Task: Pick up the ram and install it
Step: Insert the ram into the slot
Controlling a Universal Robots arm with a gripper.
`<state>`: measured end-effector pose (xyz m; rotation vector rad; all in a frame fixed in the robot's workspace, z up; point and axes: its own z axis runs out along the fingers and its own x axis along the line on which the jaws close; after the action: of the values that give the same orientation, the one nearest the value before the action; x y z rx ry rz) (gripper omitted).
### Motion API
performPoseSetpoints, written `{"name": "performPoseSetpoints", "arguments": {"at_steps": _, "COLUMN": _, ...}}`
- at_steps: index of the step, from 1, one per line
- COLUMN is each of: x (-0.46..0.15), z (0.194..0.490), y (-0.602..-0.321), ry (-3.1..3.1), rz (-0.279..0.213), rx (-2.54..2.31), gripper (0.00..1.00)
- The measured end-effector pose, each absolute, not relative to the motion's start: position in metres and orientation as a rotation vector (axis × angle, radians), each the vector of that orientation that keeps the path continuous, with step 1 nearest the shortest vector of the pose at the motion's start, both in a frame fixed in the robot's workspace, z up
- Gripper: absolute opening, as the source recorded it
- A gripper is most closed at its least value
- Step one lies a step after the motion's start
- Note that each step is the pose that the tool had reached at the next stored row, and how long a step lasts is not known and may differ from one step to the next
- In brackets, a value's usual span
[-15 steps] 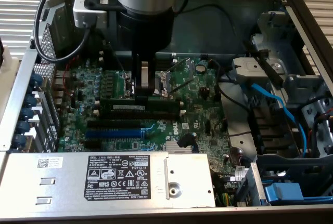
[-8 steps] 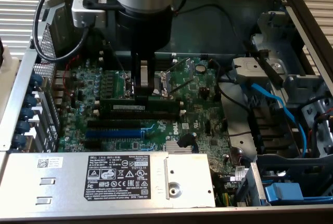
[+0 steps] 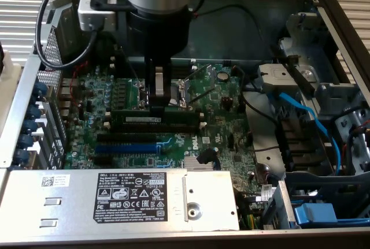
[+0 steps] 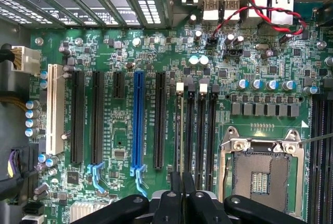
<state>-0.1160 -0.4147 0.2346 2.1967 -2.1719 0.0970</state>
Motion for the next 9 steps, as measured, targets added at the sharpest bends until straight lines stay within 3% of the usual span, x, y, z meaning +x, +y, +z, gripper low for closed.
{"name": "performPoseSetpoints", "arguments": {"at_steps": 9, "x": -0.1188, "z": 0.2372, "y": -0.4141, "ry": -2.167, "rz": 0.098, "rx": 2.201, "gripper": 0.12}}
